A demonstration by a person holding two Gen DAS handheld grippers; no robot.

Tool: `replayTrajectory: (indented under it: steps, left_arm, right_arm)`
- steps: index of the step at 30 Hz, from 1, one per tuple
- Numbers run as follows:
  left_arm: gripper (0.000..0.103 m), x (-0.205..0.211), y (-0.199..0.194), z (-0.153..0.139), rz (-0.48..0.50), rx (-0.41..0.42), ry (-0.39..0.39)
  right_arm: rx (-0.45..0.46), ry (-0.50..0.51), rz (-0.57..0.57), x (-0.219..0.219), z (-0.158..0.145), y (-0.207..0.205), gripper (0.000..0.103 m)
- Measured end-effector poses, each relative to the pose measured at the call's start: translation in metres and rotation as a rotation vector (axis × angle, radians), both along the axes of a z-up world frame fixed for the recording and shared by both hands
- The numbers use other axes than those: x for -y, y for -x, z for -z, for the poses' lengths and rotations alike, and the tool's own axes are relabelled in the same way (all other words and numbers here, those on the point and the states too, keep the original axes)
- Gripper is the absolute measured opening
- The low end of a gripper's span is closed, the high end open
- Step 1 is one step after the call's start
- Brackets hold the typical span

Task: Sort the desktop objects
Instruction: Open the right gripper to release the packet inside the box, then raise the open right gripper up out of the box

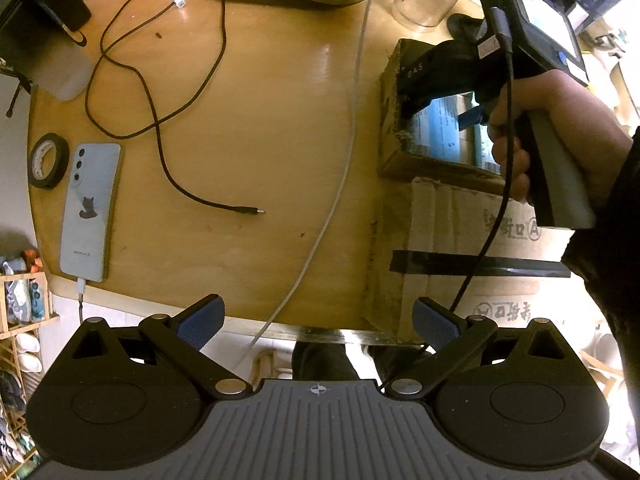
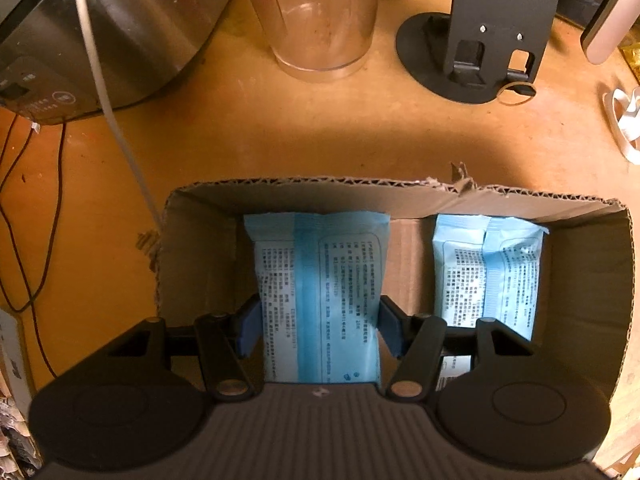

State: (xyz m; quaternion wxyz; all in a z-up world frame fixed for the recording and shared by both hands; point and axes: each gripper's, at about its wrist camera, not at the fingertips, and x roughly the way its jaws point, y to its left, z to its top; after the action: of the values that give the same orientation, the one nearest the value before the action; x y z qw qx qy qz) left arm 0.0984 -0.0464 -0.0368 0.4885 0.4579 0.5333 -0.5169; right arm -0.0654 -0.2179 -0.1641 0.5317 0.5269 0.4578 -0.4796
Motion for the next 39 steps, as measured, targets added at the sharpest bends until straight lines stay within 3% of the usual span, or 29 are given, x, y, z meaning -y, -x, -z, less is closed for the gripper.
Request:
replayTrajectory:
  steps: [3, 9, 11, 29, 39]
  left_arm:
    - [0.103, 0.001, 0.001, 0.001, 0.001, -0.001, -0.002]
    - [0.103, 0.003, 0.006, 0.002, 0.009, -0.003, -0.004]
    - [0.103, 0.003, 0.006, 0.003, 0.009, -0.002, -0.006]
    - [0.103, 0.002, 0.013, 0.003, 0.009, 0.008, -0.010]
    - [0.103, 0.002, 0.017, -0.001, 0.014, 0.012, -0.002]
  right_arm:
    - [0.004, -0.005, 0.001, 0.001, 0.001, 0.001, 0.064]
    - [0.025, 0.021, 0.004, 0.000, -0.008, 0.002, 0.100]
    - [0.006, 0.027, -0.002, 0.001, -0.012, 0.001, 0.103]
    - [0.037, 0.036, -0.010, -0.002, -0.037, 0.002, 0.103]
    - [0.027, 0.061, -0.011, -0.009, -0.067, 0.007, 0.103]
